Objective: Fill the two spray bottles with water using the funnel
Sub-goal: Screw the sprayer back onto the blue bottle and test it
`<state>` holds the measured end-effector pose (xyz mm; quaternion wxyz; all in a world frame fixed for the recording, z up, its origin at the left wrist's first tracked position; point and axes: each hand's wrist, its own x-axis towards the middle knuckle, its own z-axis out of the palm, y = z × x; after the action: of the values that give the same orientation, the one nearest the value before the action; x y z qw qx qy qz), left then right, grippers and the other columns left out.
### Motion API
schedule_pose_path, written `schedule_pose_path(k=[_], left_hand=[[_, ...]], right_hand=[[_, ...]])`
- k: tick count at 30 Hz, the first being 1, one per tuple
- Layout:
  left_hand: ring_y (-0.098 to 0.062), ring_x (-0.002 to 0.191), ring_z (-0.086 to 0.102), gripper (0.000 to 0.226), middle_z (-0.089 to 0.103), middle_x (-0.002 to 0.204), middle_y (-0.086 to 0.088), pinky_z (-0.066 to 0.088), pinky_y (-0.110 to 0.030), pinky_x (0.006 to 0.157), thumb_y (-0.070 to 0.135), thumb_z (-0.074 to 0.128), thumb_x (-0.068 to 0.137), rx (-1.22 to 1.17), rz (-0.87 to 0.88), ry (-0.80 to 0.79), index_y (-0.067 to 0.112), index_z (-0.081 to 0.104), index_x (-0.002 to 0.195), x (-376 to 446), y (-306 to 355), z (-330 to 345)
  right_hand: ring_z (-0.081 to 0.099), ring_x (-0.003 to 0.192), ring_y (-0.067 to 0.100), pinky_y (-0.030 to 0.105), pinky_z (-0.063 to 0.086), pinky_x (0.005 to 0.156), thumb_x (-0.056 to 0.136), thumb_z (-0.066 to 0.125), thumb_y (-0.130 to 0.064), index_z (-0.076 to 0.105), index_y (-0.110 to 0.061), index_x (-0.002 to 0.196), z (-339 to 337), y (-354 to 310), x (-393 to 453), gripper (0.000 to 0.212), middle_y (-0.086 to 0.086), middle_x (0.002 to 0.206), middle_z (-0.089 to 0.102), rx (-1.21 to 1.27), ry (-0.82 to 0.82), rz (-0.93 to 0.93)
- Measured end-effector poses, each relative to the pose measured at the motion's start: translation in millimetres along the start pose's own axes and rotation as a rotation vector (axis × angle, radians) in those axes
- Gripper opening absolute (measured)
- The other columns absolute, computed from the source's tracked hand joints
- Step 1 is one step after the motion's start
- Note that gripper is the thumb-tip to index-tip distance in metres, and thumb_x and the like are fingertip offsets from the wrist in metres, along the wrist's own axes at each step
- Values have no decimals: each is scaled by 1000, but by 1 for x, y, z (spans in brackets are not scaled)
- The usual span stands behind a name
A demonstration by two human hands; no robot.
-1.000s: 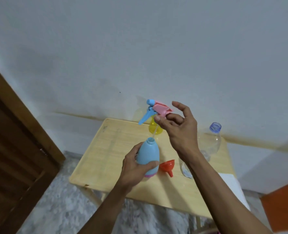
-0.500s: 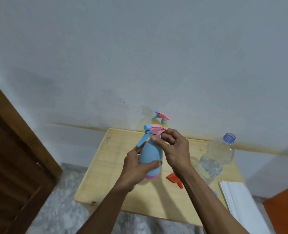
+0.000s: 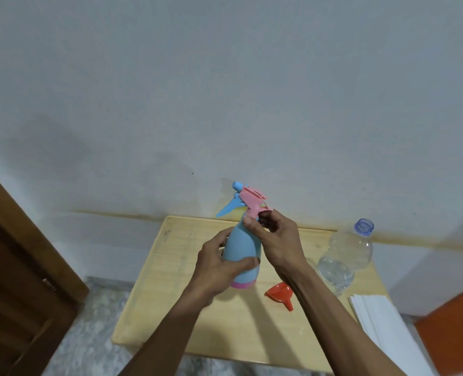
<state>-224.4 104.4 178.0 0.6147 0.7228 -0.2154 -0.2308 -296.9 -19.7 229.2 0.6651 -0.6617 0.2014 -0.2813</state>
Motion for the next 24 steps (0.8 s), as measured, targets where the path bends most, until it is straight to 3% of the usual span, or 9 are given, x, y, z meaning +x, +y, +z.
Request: schedule_pose_path(k=[4, 8, 12, 16, 21, 24], left_hand=[[-18, 103, 68, 75, 65, 119, 9, 63, -45, 78, 46, 92, 50, 9, 3, 1, 48, 63, 120, 3, 3, -1], [-19, 103, 69, 77, 65, 120, 7, 63, -45, 77, 46, 92, 50, 1, 1, 5, 47, 63, 121, 5, 5, 2], [-21, 103, 69, 80, 65, 120, 7, 64, -44, 77, 47, 93, 49, -9, 3, 5, 45, 62, 123, 6, 8, 3], [-20, 100, 71, 76, 67, 118, 7, 63, -46, 77, 45, 92, 51, -16, -1, 1, 45, 64, 121, 7, 14, 1], [-20, 102, 70, 79, 67, 118, 9, 64, -46, 77, 46, 91, 49, -5, 5, 16, 44, 63, 122, 8, 17, 1], [-18, 103, 69, 80, 67, 118, 9, 64, -43, 77, 45, 91, 48, -13, 11, 22, 43, 63, 124, 9, 20, 2]], right_hand=[[64, 89, 4, 14, 50, 74, 90, 75, -22, 75, -13, 103, -4, 0, 2, 16, 1, 98, 75, -78, -104, -46], [67, 86, 0, 14, 52, 70, 84, 80, -14, 74, -16, 105, -1, -5, 4, 22, 1, 98, 76, -4, -66, -45], [68, 91, 5, 17, 53, 72, 83, 82, -18, 72, -15, 112, 0, -3, 6, 30, 3, 102, 75, -2, -57, -62], [67, 98, 10, 19, 53, 76, 93, 72, -17, 73, -17, 114, -4, -2, 7, 20, 6, 107, 74, -24, -111, -68], [68, 100, 12, 25, 56, 82, 85, 81, -20, 72, -17, 107, -3, -2, 12, 24, -2, 106, 74, -13, -79, -76], [66, 107, 15, 29, 57, 88, 91, 75, -21, 71, -24, 110, -3, -3, 12, 20, -1, 111, 72, -12, -119, -85]])
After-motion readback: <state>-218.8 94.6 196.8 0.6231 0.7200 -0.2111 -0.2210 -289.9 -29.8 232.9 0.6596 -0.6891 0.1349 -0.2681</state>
